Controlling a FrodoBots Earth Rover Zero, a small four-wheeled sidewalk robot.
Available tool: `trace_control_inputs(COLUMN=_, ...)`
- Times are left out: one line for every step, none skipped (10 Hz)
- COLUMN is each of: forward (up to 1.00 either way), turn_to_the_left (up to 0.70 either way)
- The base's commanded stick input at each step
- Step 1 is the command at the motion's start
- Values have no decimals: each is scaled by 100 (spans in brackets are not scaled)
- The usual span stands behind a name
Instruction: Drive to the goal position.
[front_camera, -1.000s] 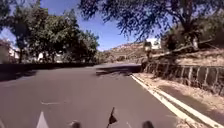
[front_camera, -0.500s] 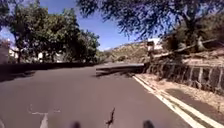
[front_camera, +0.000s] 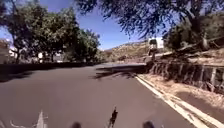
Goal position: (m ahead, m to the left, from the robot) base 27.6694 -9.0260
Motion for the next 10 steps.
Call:
trace_control_inputs(forward=70, turn_to_the_left=0)
trace_control_inputs(forward=70, turn_to_the_left=0)
trace_control_inputs(forward=70, turn_to_the_left=0)
trace_control_inputs(forward=70, turn_to_the_left=0)
trace_control_inputs(forward=70, turn_to_the_left=0)
trace_control_inputs(forward=70, turn_to_the_left=0)
trace_control_inputs(forward=70, turn_to_the_left=0)
trace_control_inputs(forward=70, turn_to_the_left=0)
trace_control_inputs(forward=70, turn_to_the_left=0)
trace_control_inputs(forward=70, turn_to_the_left=0)
